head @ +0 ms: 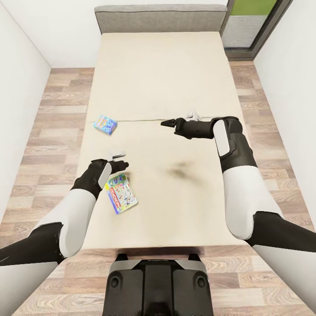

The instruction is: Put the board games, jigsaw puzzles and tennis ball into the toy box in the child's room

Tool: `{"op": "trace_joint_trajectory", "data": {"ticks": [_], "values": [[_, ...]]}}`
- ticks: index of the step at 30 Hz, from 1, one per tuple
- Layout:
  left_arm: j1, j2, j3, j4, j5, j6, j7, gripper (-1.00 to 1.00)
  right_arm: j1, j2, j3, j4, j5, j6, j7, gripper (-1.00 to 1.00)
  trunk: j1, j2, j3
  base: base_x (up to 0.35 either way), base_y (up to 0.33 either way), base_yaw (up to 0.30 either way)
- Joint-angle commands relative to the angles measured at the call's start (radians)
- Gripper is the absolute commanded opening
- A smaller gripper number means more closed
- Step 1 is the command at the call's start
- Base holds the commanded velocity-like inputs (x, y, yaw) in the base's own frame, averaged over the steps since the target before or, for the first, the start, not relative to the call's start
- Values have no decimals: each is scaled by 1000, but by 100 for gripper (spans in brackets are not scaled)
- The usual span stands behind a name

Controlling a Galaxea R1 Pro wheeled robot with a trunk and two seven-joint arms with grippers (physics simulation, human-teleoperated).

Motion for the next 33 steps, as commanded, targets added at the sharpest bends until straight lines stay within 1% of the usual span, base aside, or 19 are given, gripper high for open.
{"op": "trace_joint_trajectory", "data": {"ticks": [1,11,21,33], "values": [[0,-1,5,-2,0,5,2,100,-1,1,-4,0,3,6,5,100,1,-2,-3,0,0,0],[0,-1,5,-2,0,4,2,100,-1,1,-4,-1,3,6,5,100,1,-2,-19,0,0,0],[0,-1,6,-2,0,-21,2,100,-1,3,-4,-1,3,6,5,100,1,-2,-36,0,0,0],[0,-1,5,-2,0,-29,2,100,-1,7,-4,-1,3,6,5,100,1,-2,-55,0,0,0]]}}
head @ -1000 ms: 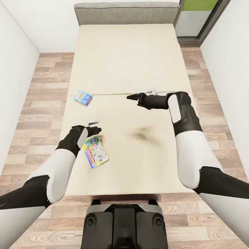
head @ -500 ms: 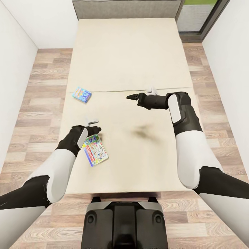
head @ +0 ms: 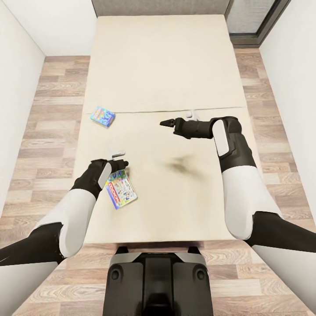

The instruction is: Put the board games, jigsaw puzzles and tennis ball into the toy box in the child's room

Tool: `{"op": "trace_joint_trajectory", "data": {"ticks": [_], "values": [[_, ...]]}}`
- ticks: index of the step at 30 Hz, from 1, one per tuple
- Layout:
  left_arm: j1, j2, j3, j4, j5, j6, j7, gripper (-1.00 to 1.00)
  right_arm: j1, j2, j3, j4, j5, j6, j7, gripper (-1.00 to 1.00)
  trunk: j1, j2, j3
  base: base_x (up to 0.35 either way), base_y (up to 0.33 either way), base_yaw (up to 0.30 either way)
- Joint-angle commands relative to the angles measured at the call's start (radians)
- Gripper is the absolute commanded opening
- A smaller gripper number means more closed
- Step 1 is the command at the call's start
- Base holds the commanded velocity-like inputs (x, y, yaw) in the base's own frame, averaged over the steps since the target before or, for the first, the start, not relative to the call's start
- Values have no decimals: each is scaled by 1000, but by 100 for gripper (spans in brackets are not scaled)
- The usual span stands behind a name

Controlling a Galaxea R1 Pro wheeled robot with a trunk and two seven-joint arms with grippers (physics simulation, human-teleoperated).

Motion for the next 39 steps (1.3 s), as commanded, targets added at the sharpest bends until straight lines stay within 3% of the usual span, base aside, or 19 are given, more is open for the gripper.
{"op": "trace_joint_trajectory", "data": {"ticks": [1,22,26,39], "values": [[0,-1,5,-2,0,5,2,100,-1,1,-4,0,3,6,5,100,1,-2,-3,0,0,0],[0,-1,7,-2,0,3,2,100,-2,3,-5,0,3,6,5,100,1,-2,-14,0,0,0],[7,-24,7,-10,10,-4,-8,100,2,18,6,-2,7,6,5,100,1,-2,-14,0,0,0],[7,-26,7,-8,10,-5,-2,100,4,18,5,-2,5,6,5,100,1,-2,-14,0,0,0]]}}
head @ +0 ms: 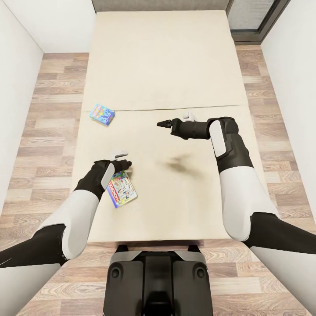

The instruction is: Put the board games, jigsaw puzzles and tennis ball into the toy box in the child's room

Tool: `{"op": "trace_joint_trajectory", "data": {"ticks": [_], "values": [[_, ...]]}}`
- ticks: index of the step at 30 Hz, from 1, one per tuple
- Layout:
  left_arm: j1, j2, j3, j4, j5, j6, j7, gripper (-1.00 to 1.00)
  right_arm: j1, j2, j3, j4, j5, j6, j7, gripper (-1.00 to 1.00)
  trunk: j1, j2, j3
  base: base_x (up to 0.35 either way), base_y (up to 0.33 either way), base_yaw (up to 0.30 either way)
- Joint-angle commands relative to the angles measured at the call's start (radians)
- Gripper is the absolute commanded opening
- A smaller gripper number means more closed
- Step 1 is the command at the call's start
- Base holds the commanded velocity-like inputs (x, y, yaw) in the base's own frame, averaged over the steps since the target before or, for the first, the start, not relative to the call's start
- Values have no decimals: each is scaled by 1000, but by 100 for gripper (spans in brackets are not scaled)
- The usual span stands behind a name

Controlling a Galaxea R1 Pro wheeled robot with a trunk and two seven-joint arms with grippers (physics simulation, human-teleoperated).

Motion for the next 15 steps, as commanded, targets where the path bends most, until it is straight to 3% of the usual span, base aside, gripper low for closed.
{"op": "trace_joint_trajectory", "data": {"ticks": [1,15], "values": [[0,-1,5,-2,1,5,2,100,-1,1,-4,0,3,6,5,100,1,-2,-1,0,0,0],[0,-1,6,-1,1,5,3,100,-1,1,-5,0,4,6,5,100,1,-2,-1,0,0,0]]}}
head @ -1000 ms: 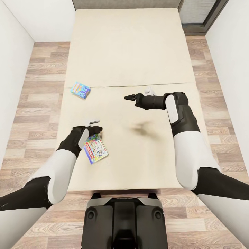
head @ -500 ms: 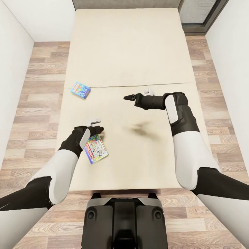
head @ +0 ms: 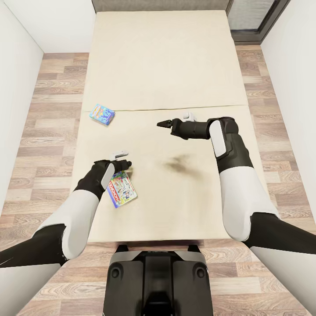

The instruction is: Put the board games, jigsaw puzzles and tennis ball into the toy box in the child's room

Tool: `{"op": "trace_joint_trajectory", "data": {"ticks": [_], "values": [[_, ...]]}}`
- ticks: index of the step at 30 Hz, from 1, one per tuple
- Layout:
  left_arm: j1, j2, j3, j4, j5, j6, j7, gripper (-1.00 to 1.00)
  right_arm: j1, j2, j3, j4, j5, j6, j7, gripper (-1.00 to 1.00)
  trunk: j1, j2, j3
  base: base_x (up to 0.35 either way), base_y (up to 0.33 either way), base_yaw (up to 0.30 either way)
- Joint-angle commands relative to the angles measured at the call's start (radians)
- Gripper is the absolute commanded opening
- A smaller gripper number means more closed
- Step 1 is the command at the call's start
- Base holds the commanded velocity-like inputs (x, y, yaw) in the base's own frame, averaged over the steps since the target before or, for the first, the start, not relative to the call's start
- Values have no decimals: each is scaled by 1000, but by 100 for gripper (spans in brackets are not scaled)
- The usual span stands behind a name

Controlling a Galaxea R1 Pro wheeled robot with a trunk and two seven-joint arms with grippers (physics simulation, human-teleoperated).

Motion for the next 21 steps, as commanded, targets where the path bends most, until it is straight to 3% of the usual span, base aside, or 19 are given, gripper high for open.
{"op": "trace_joint_trajectory", "data": {"ticks": [1,21], "values": [[0,-1,5,-2,1,5,2,100,-1,1,-4,0,3,6,5,100,1,-2,-1,0,0,0],[0,0,6,-2,0,2,3,100,-1,1,-4,2,1,6,4,100,1,-2,-17,0,0,0]]}}
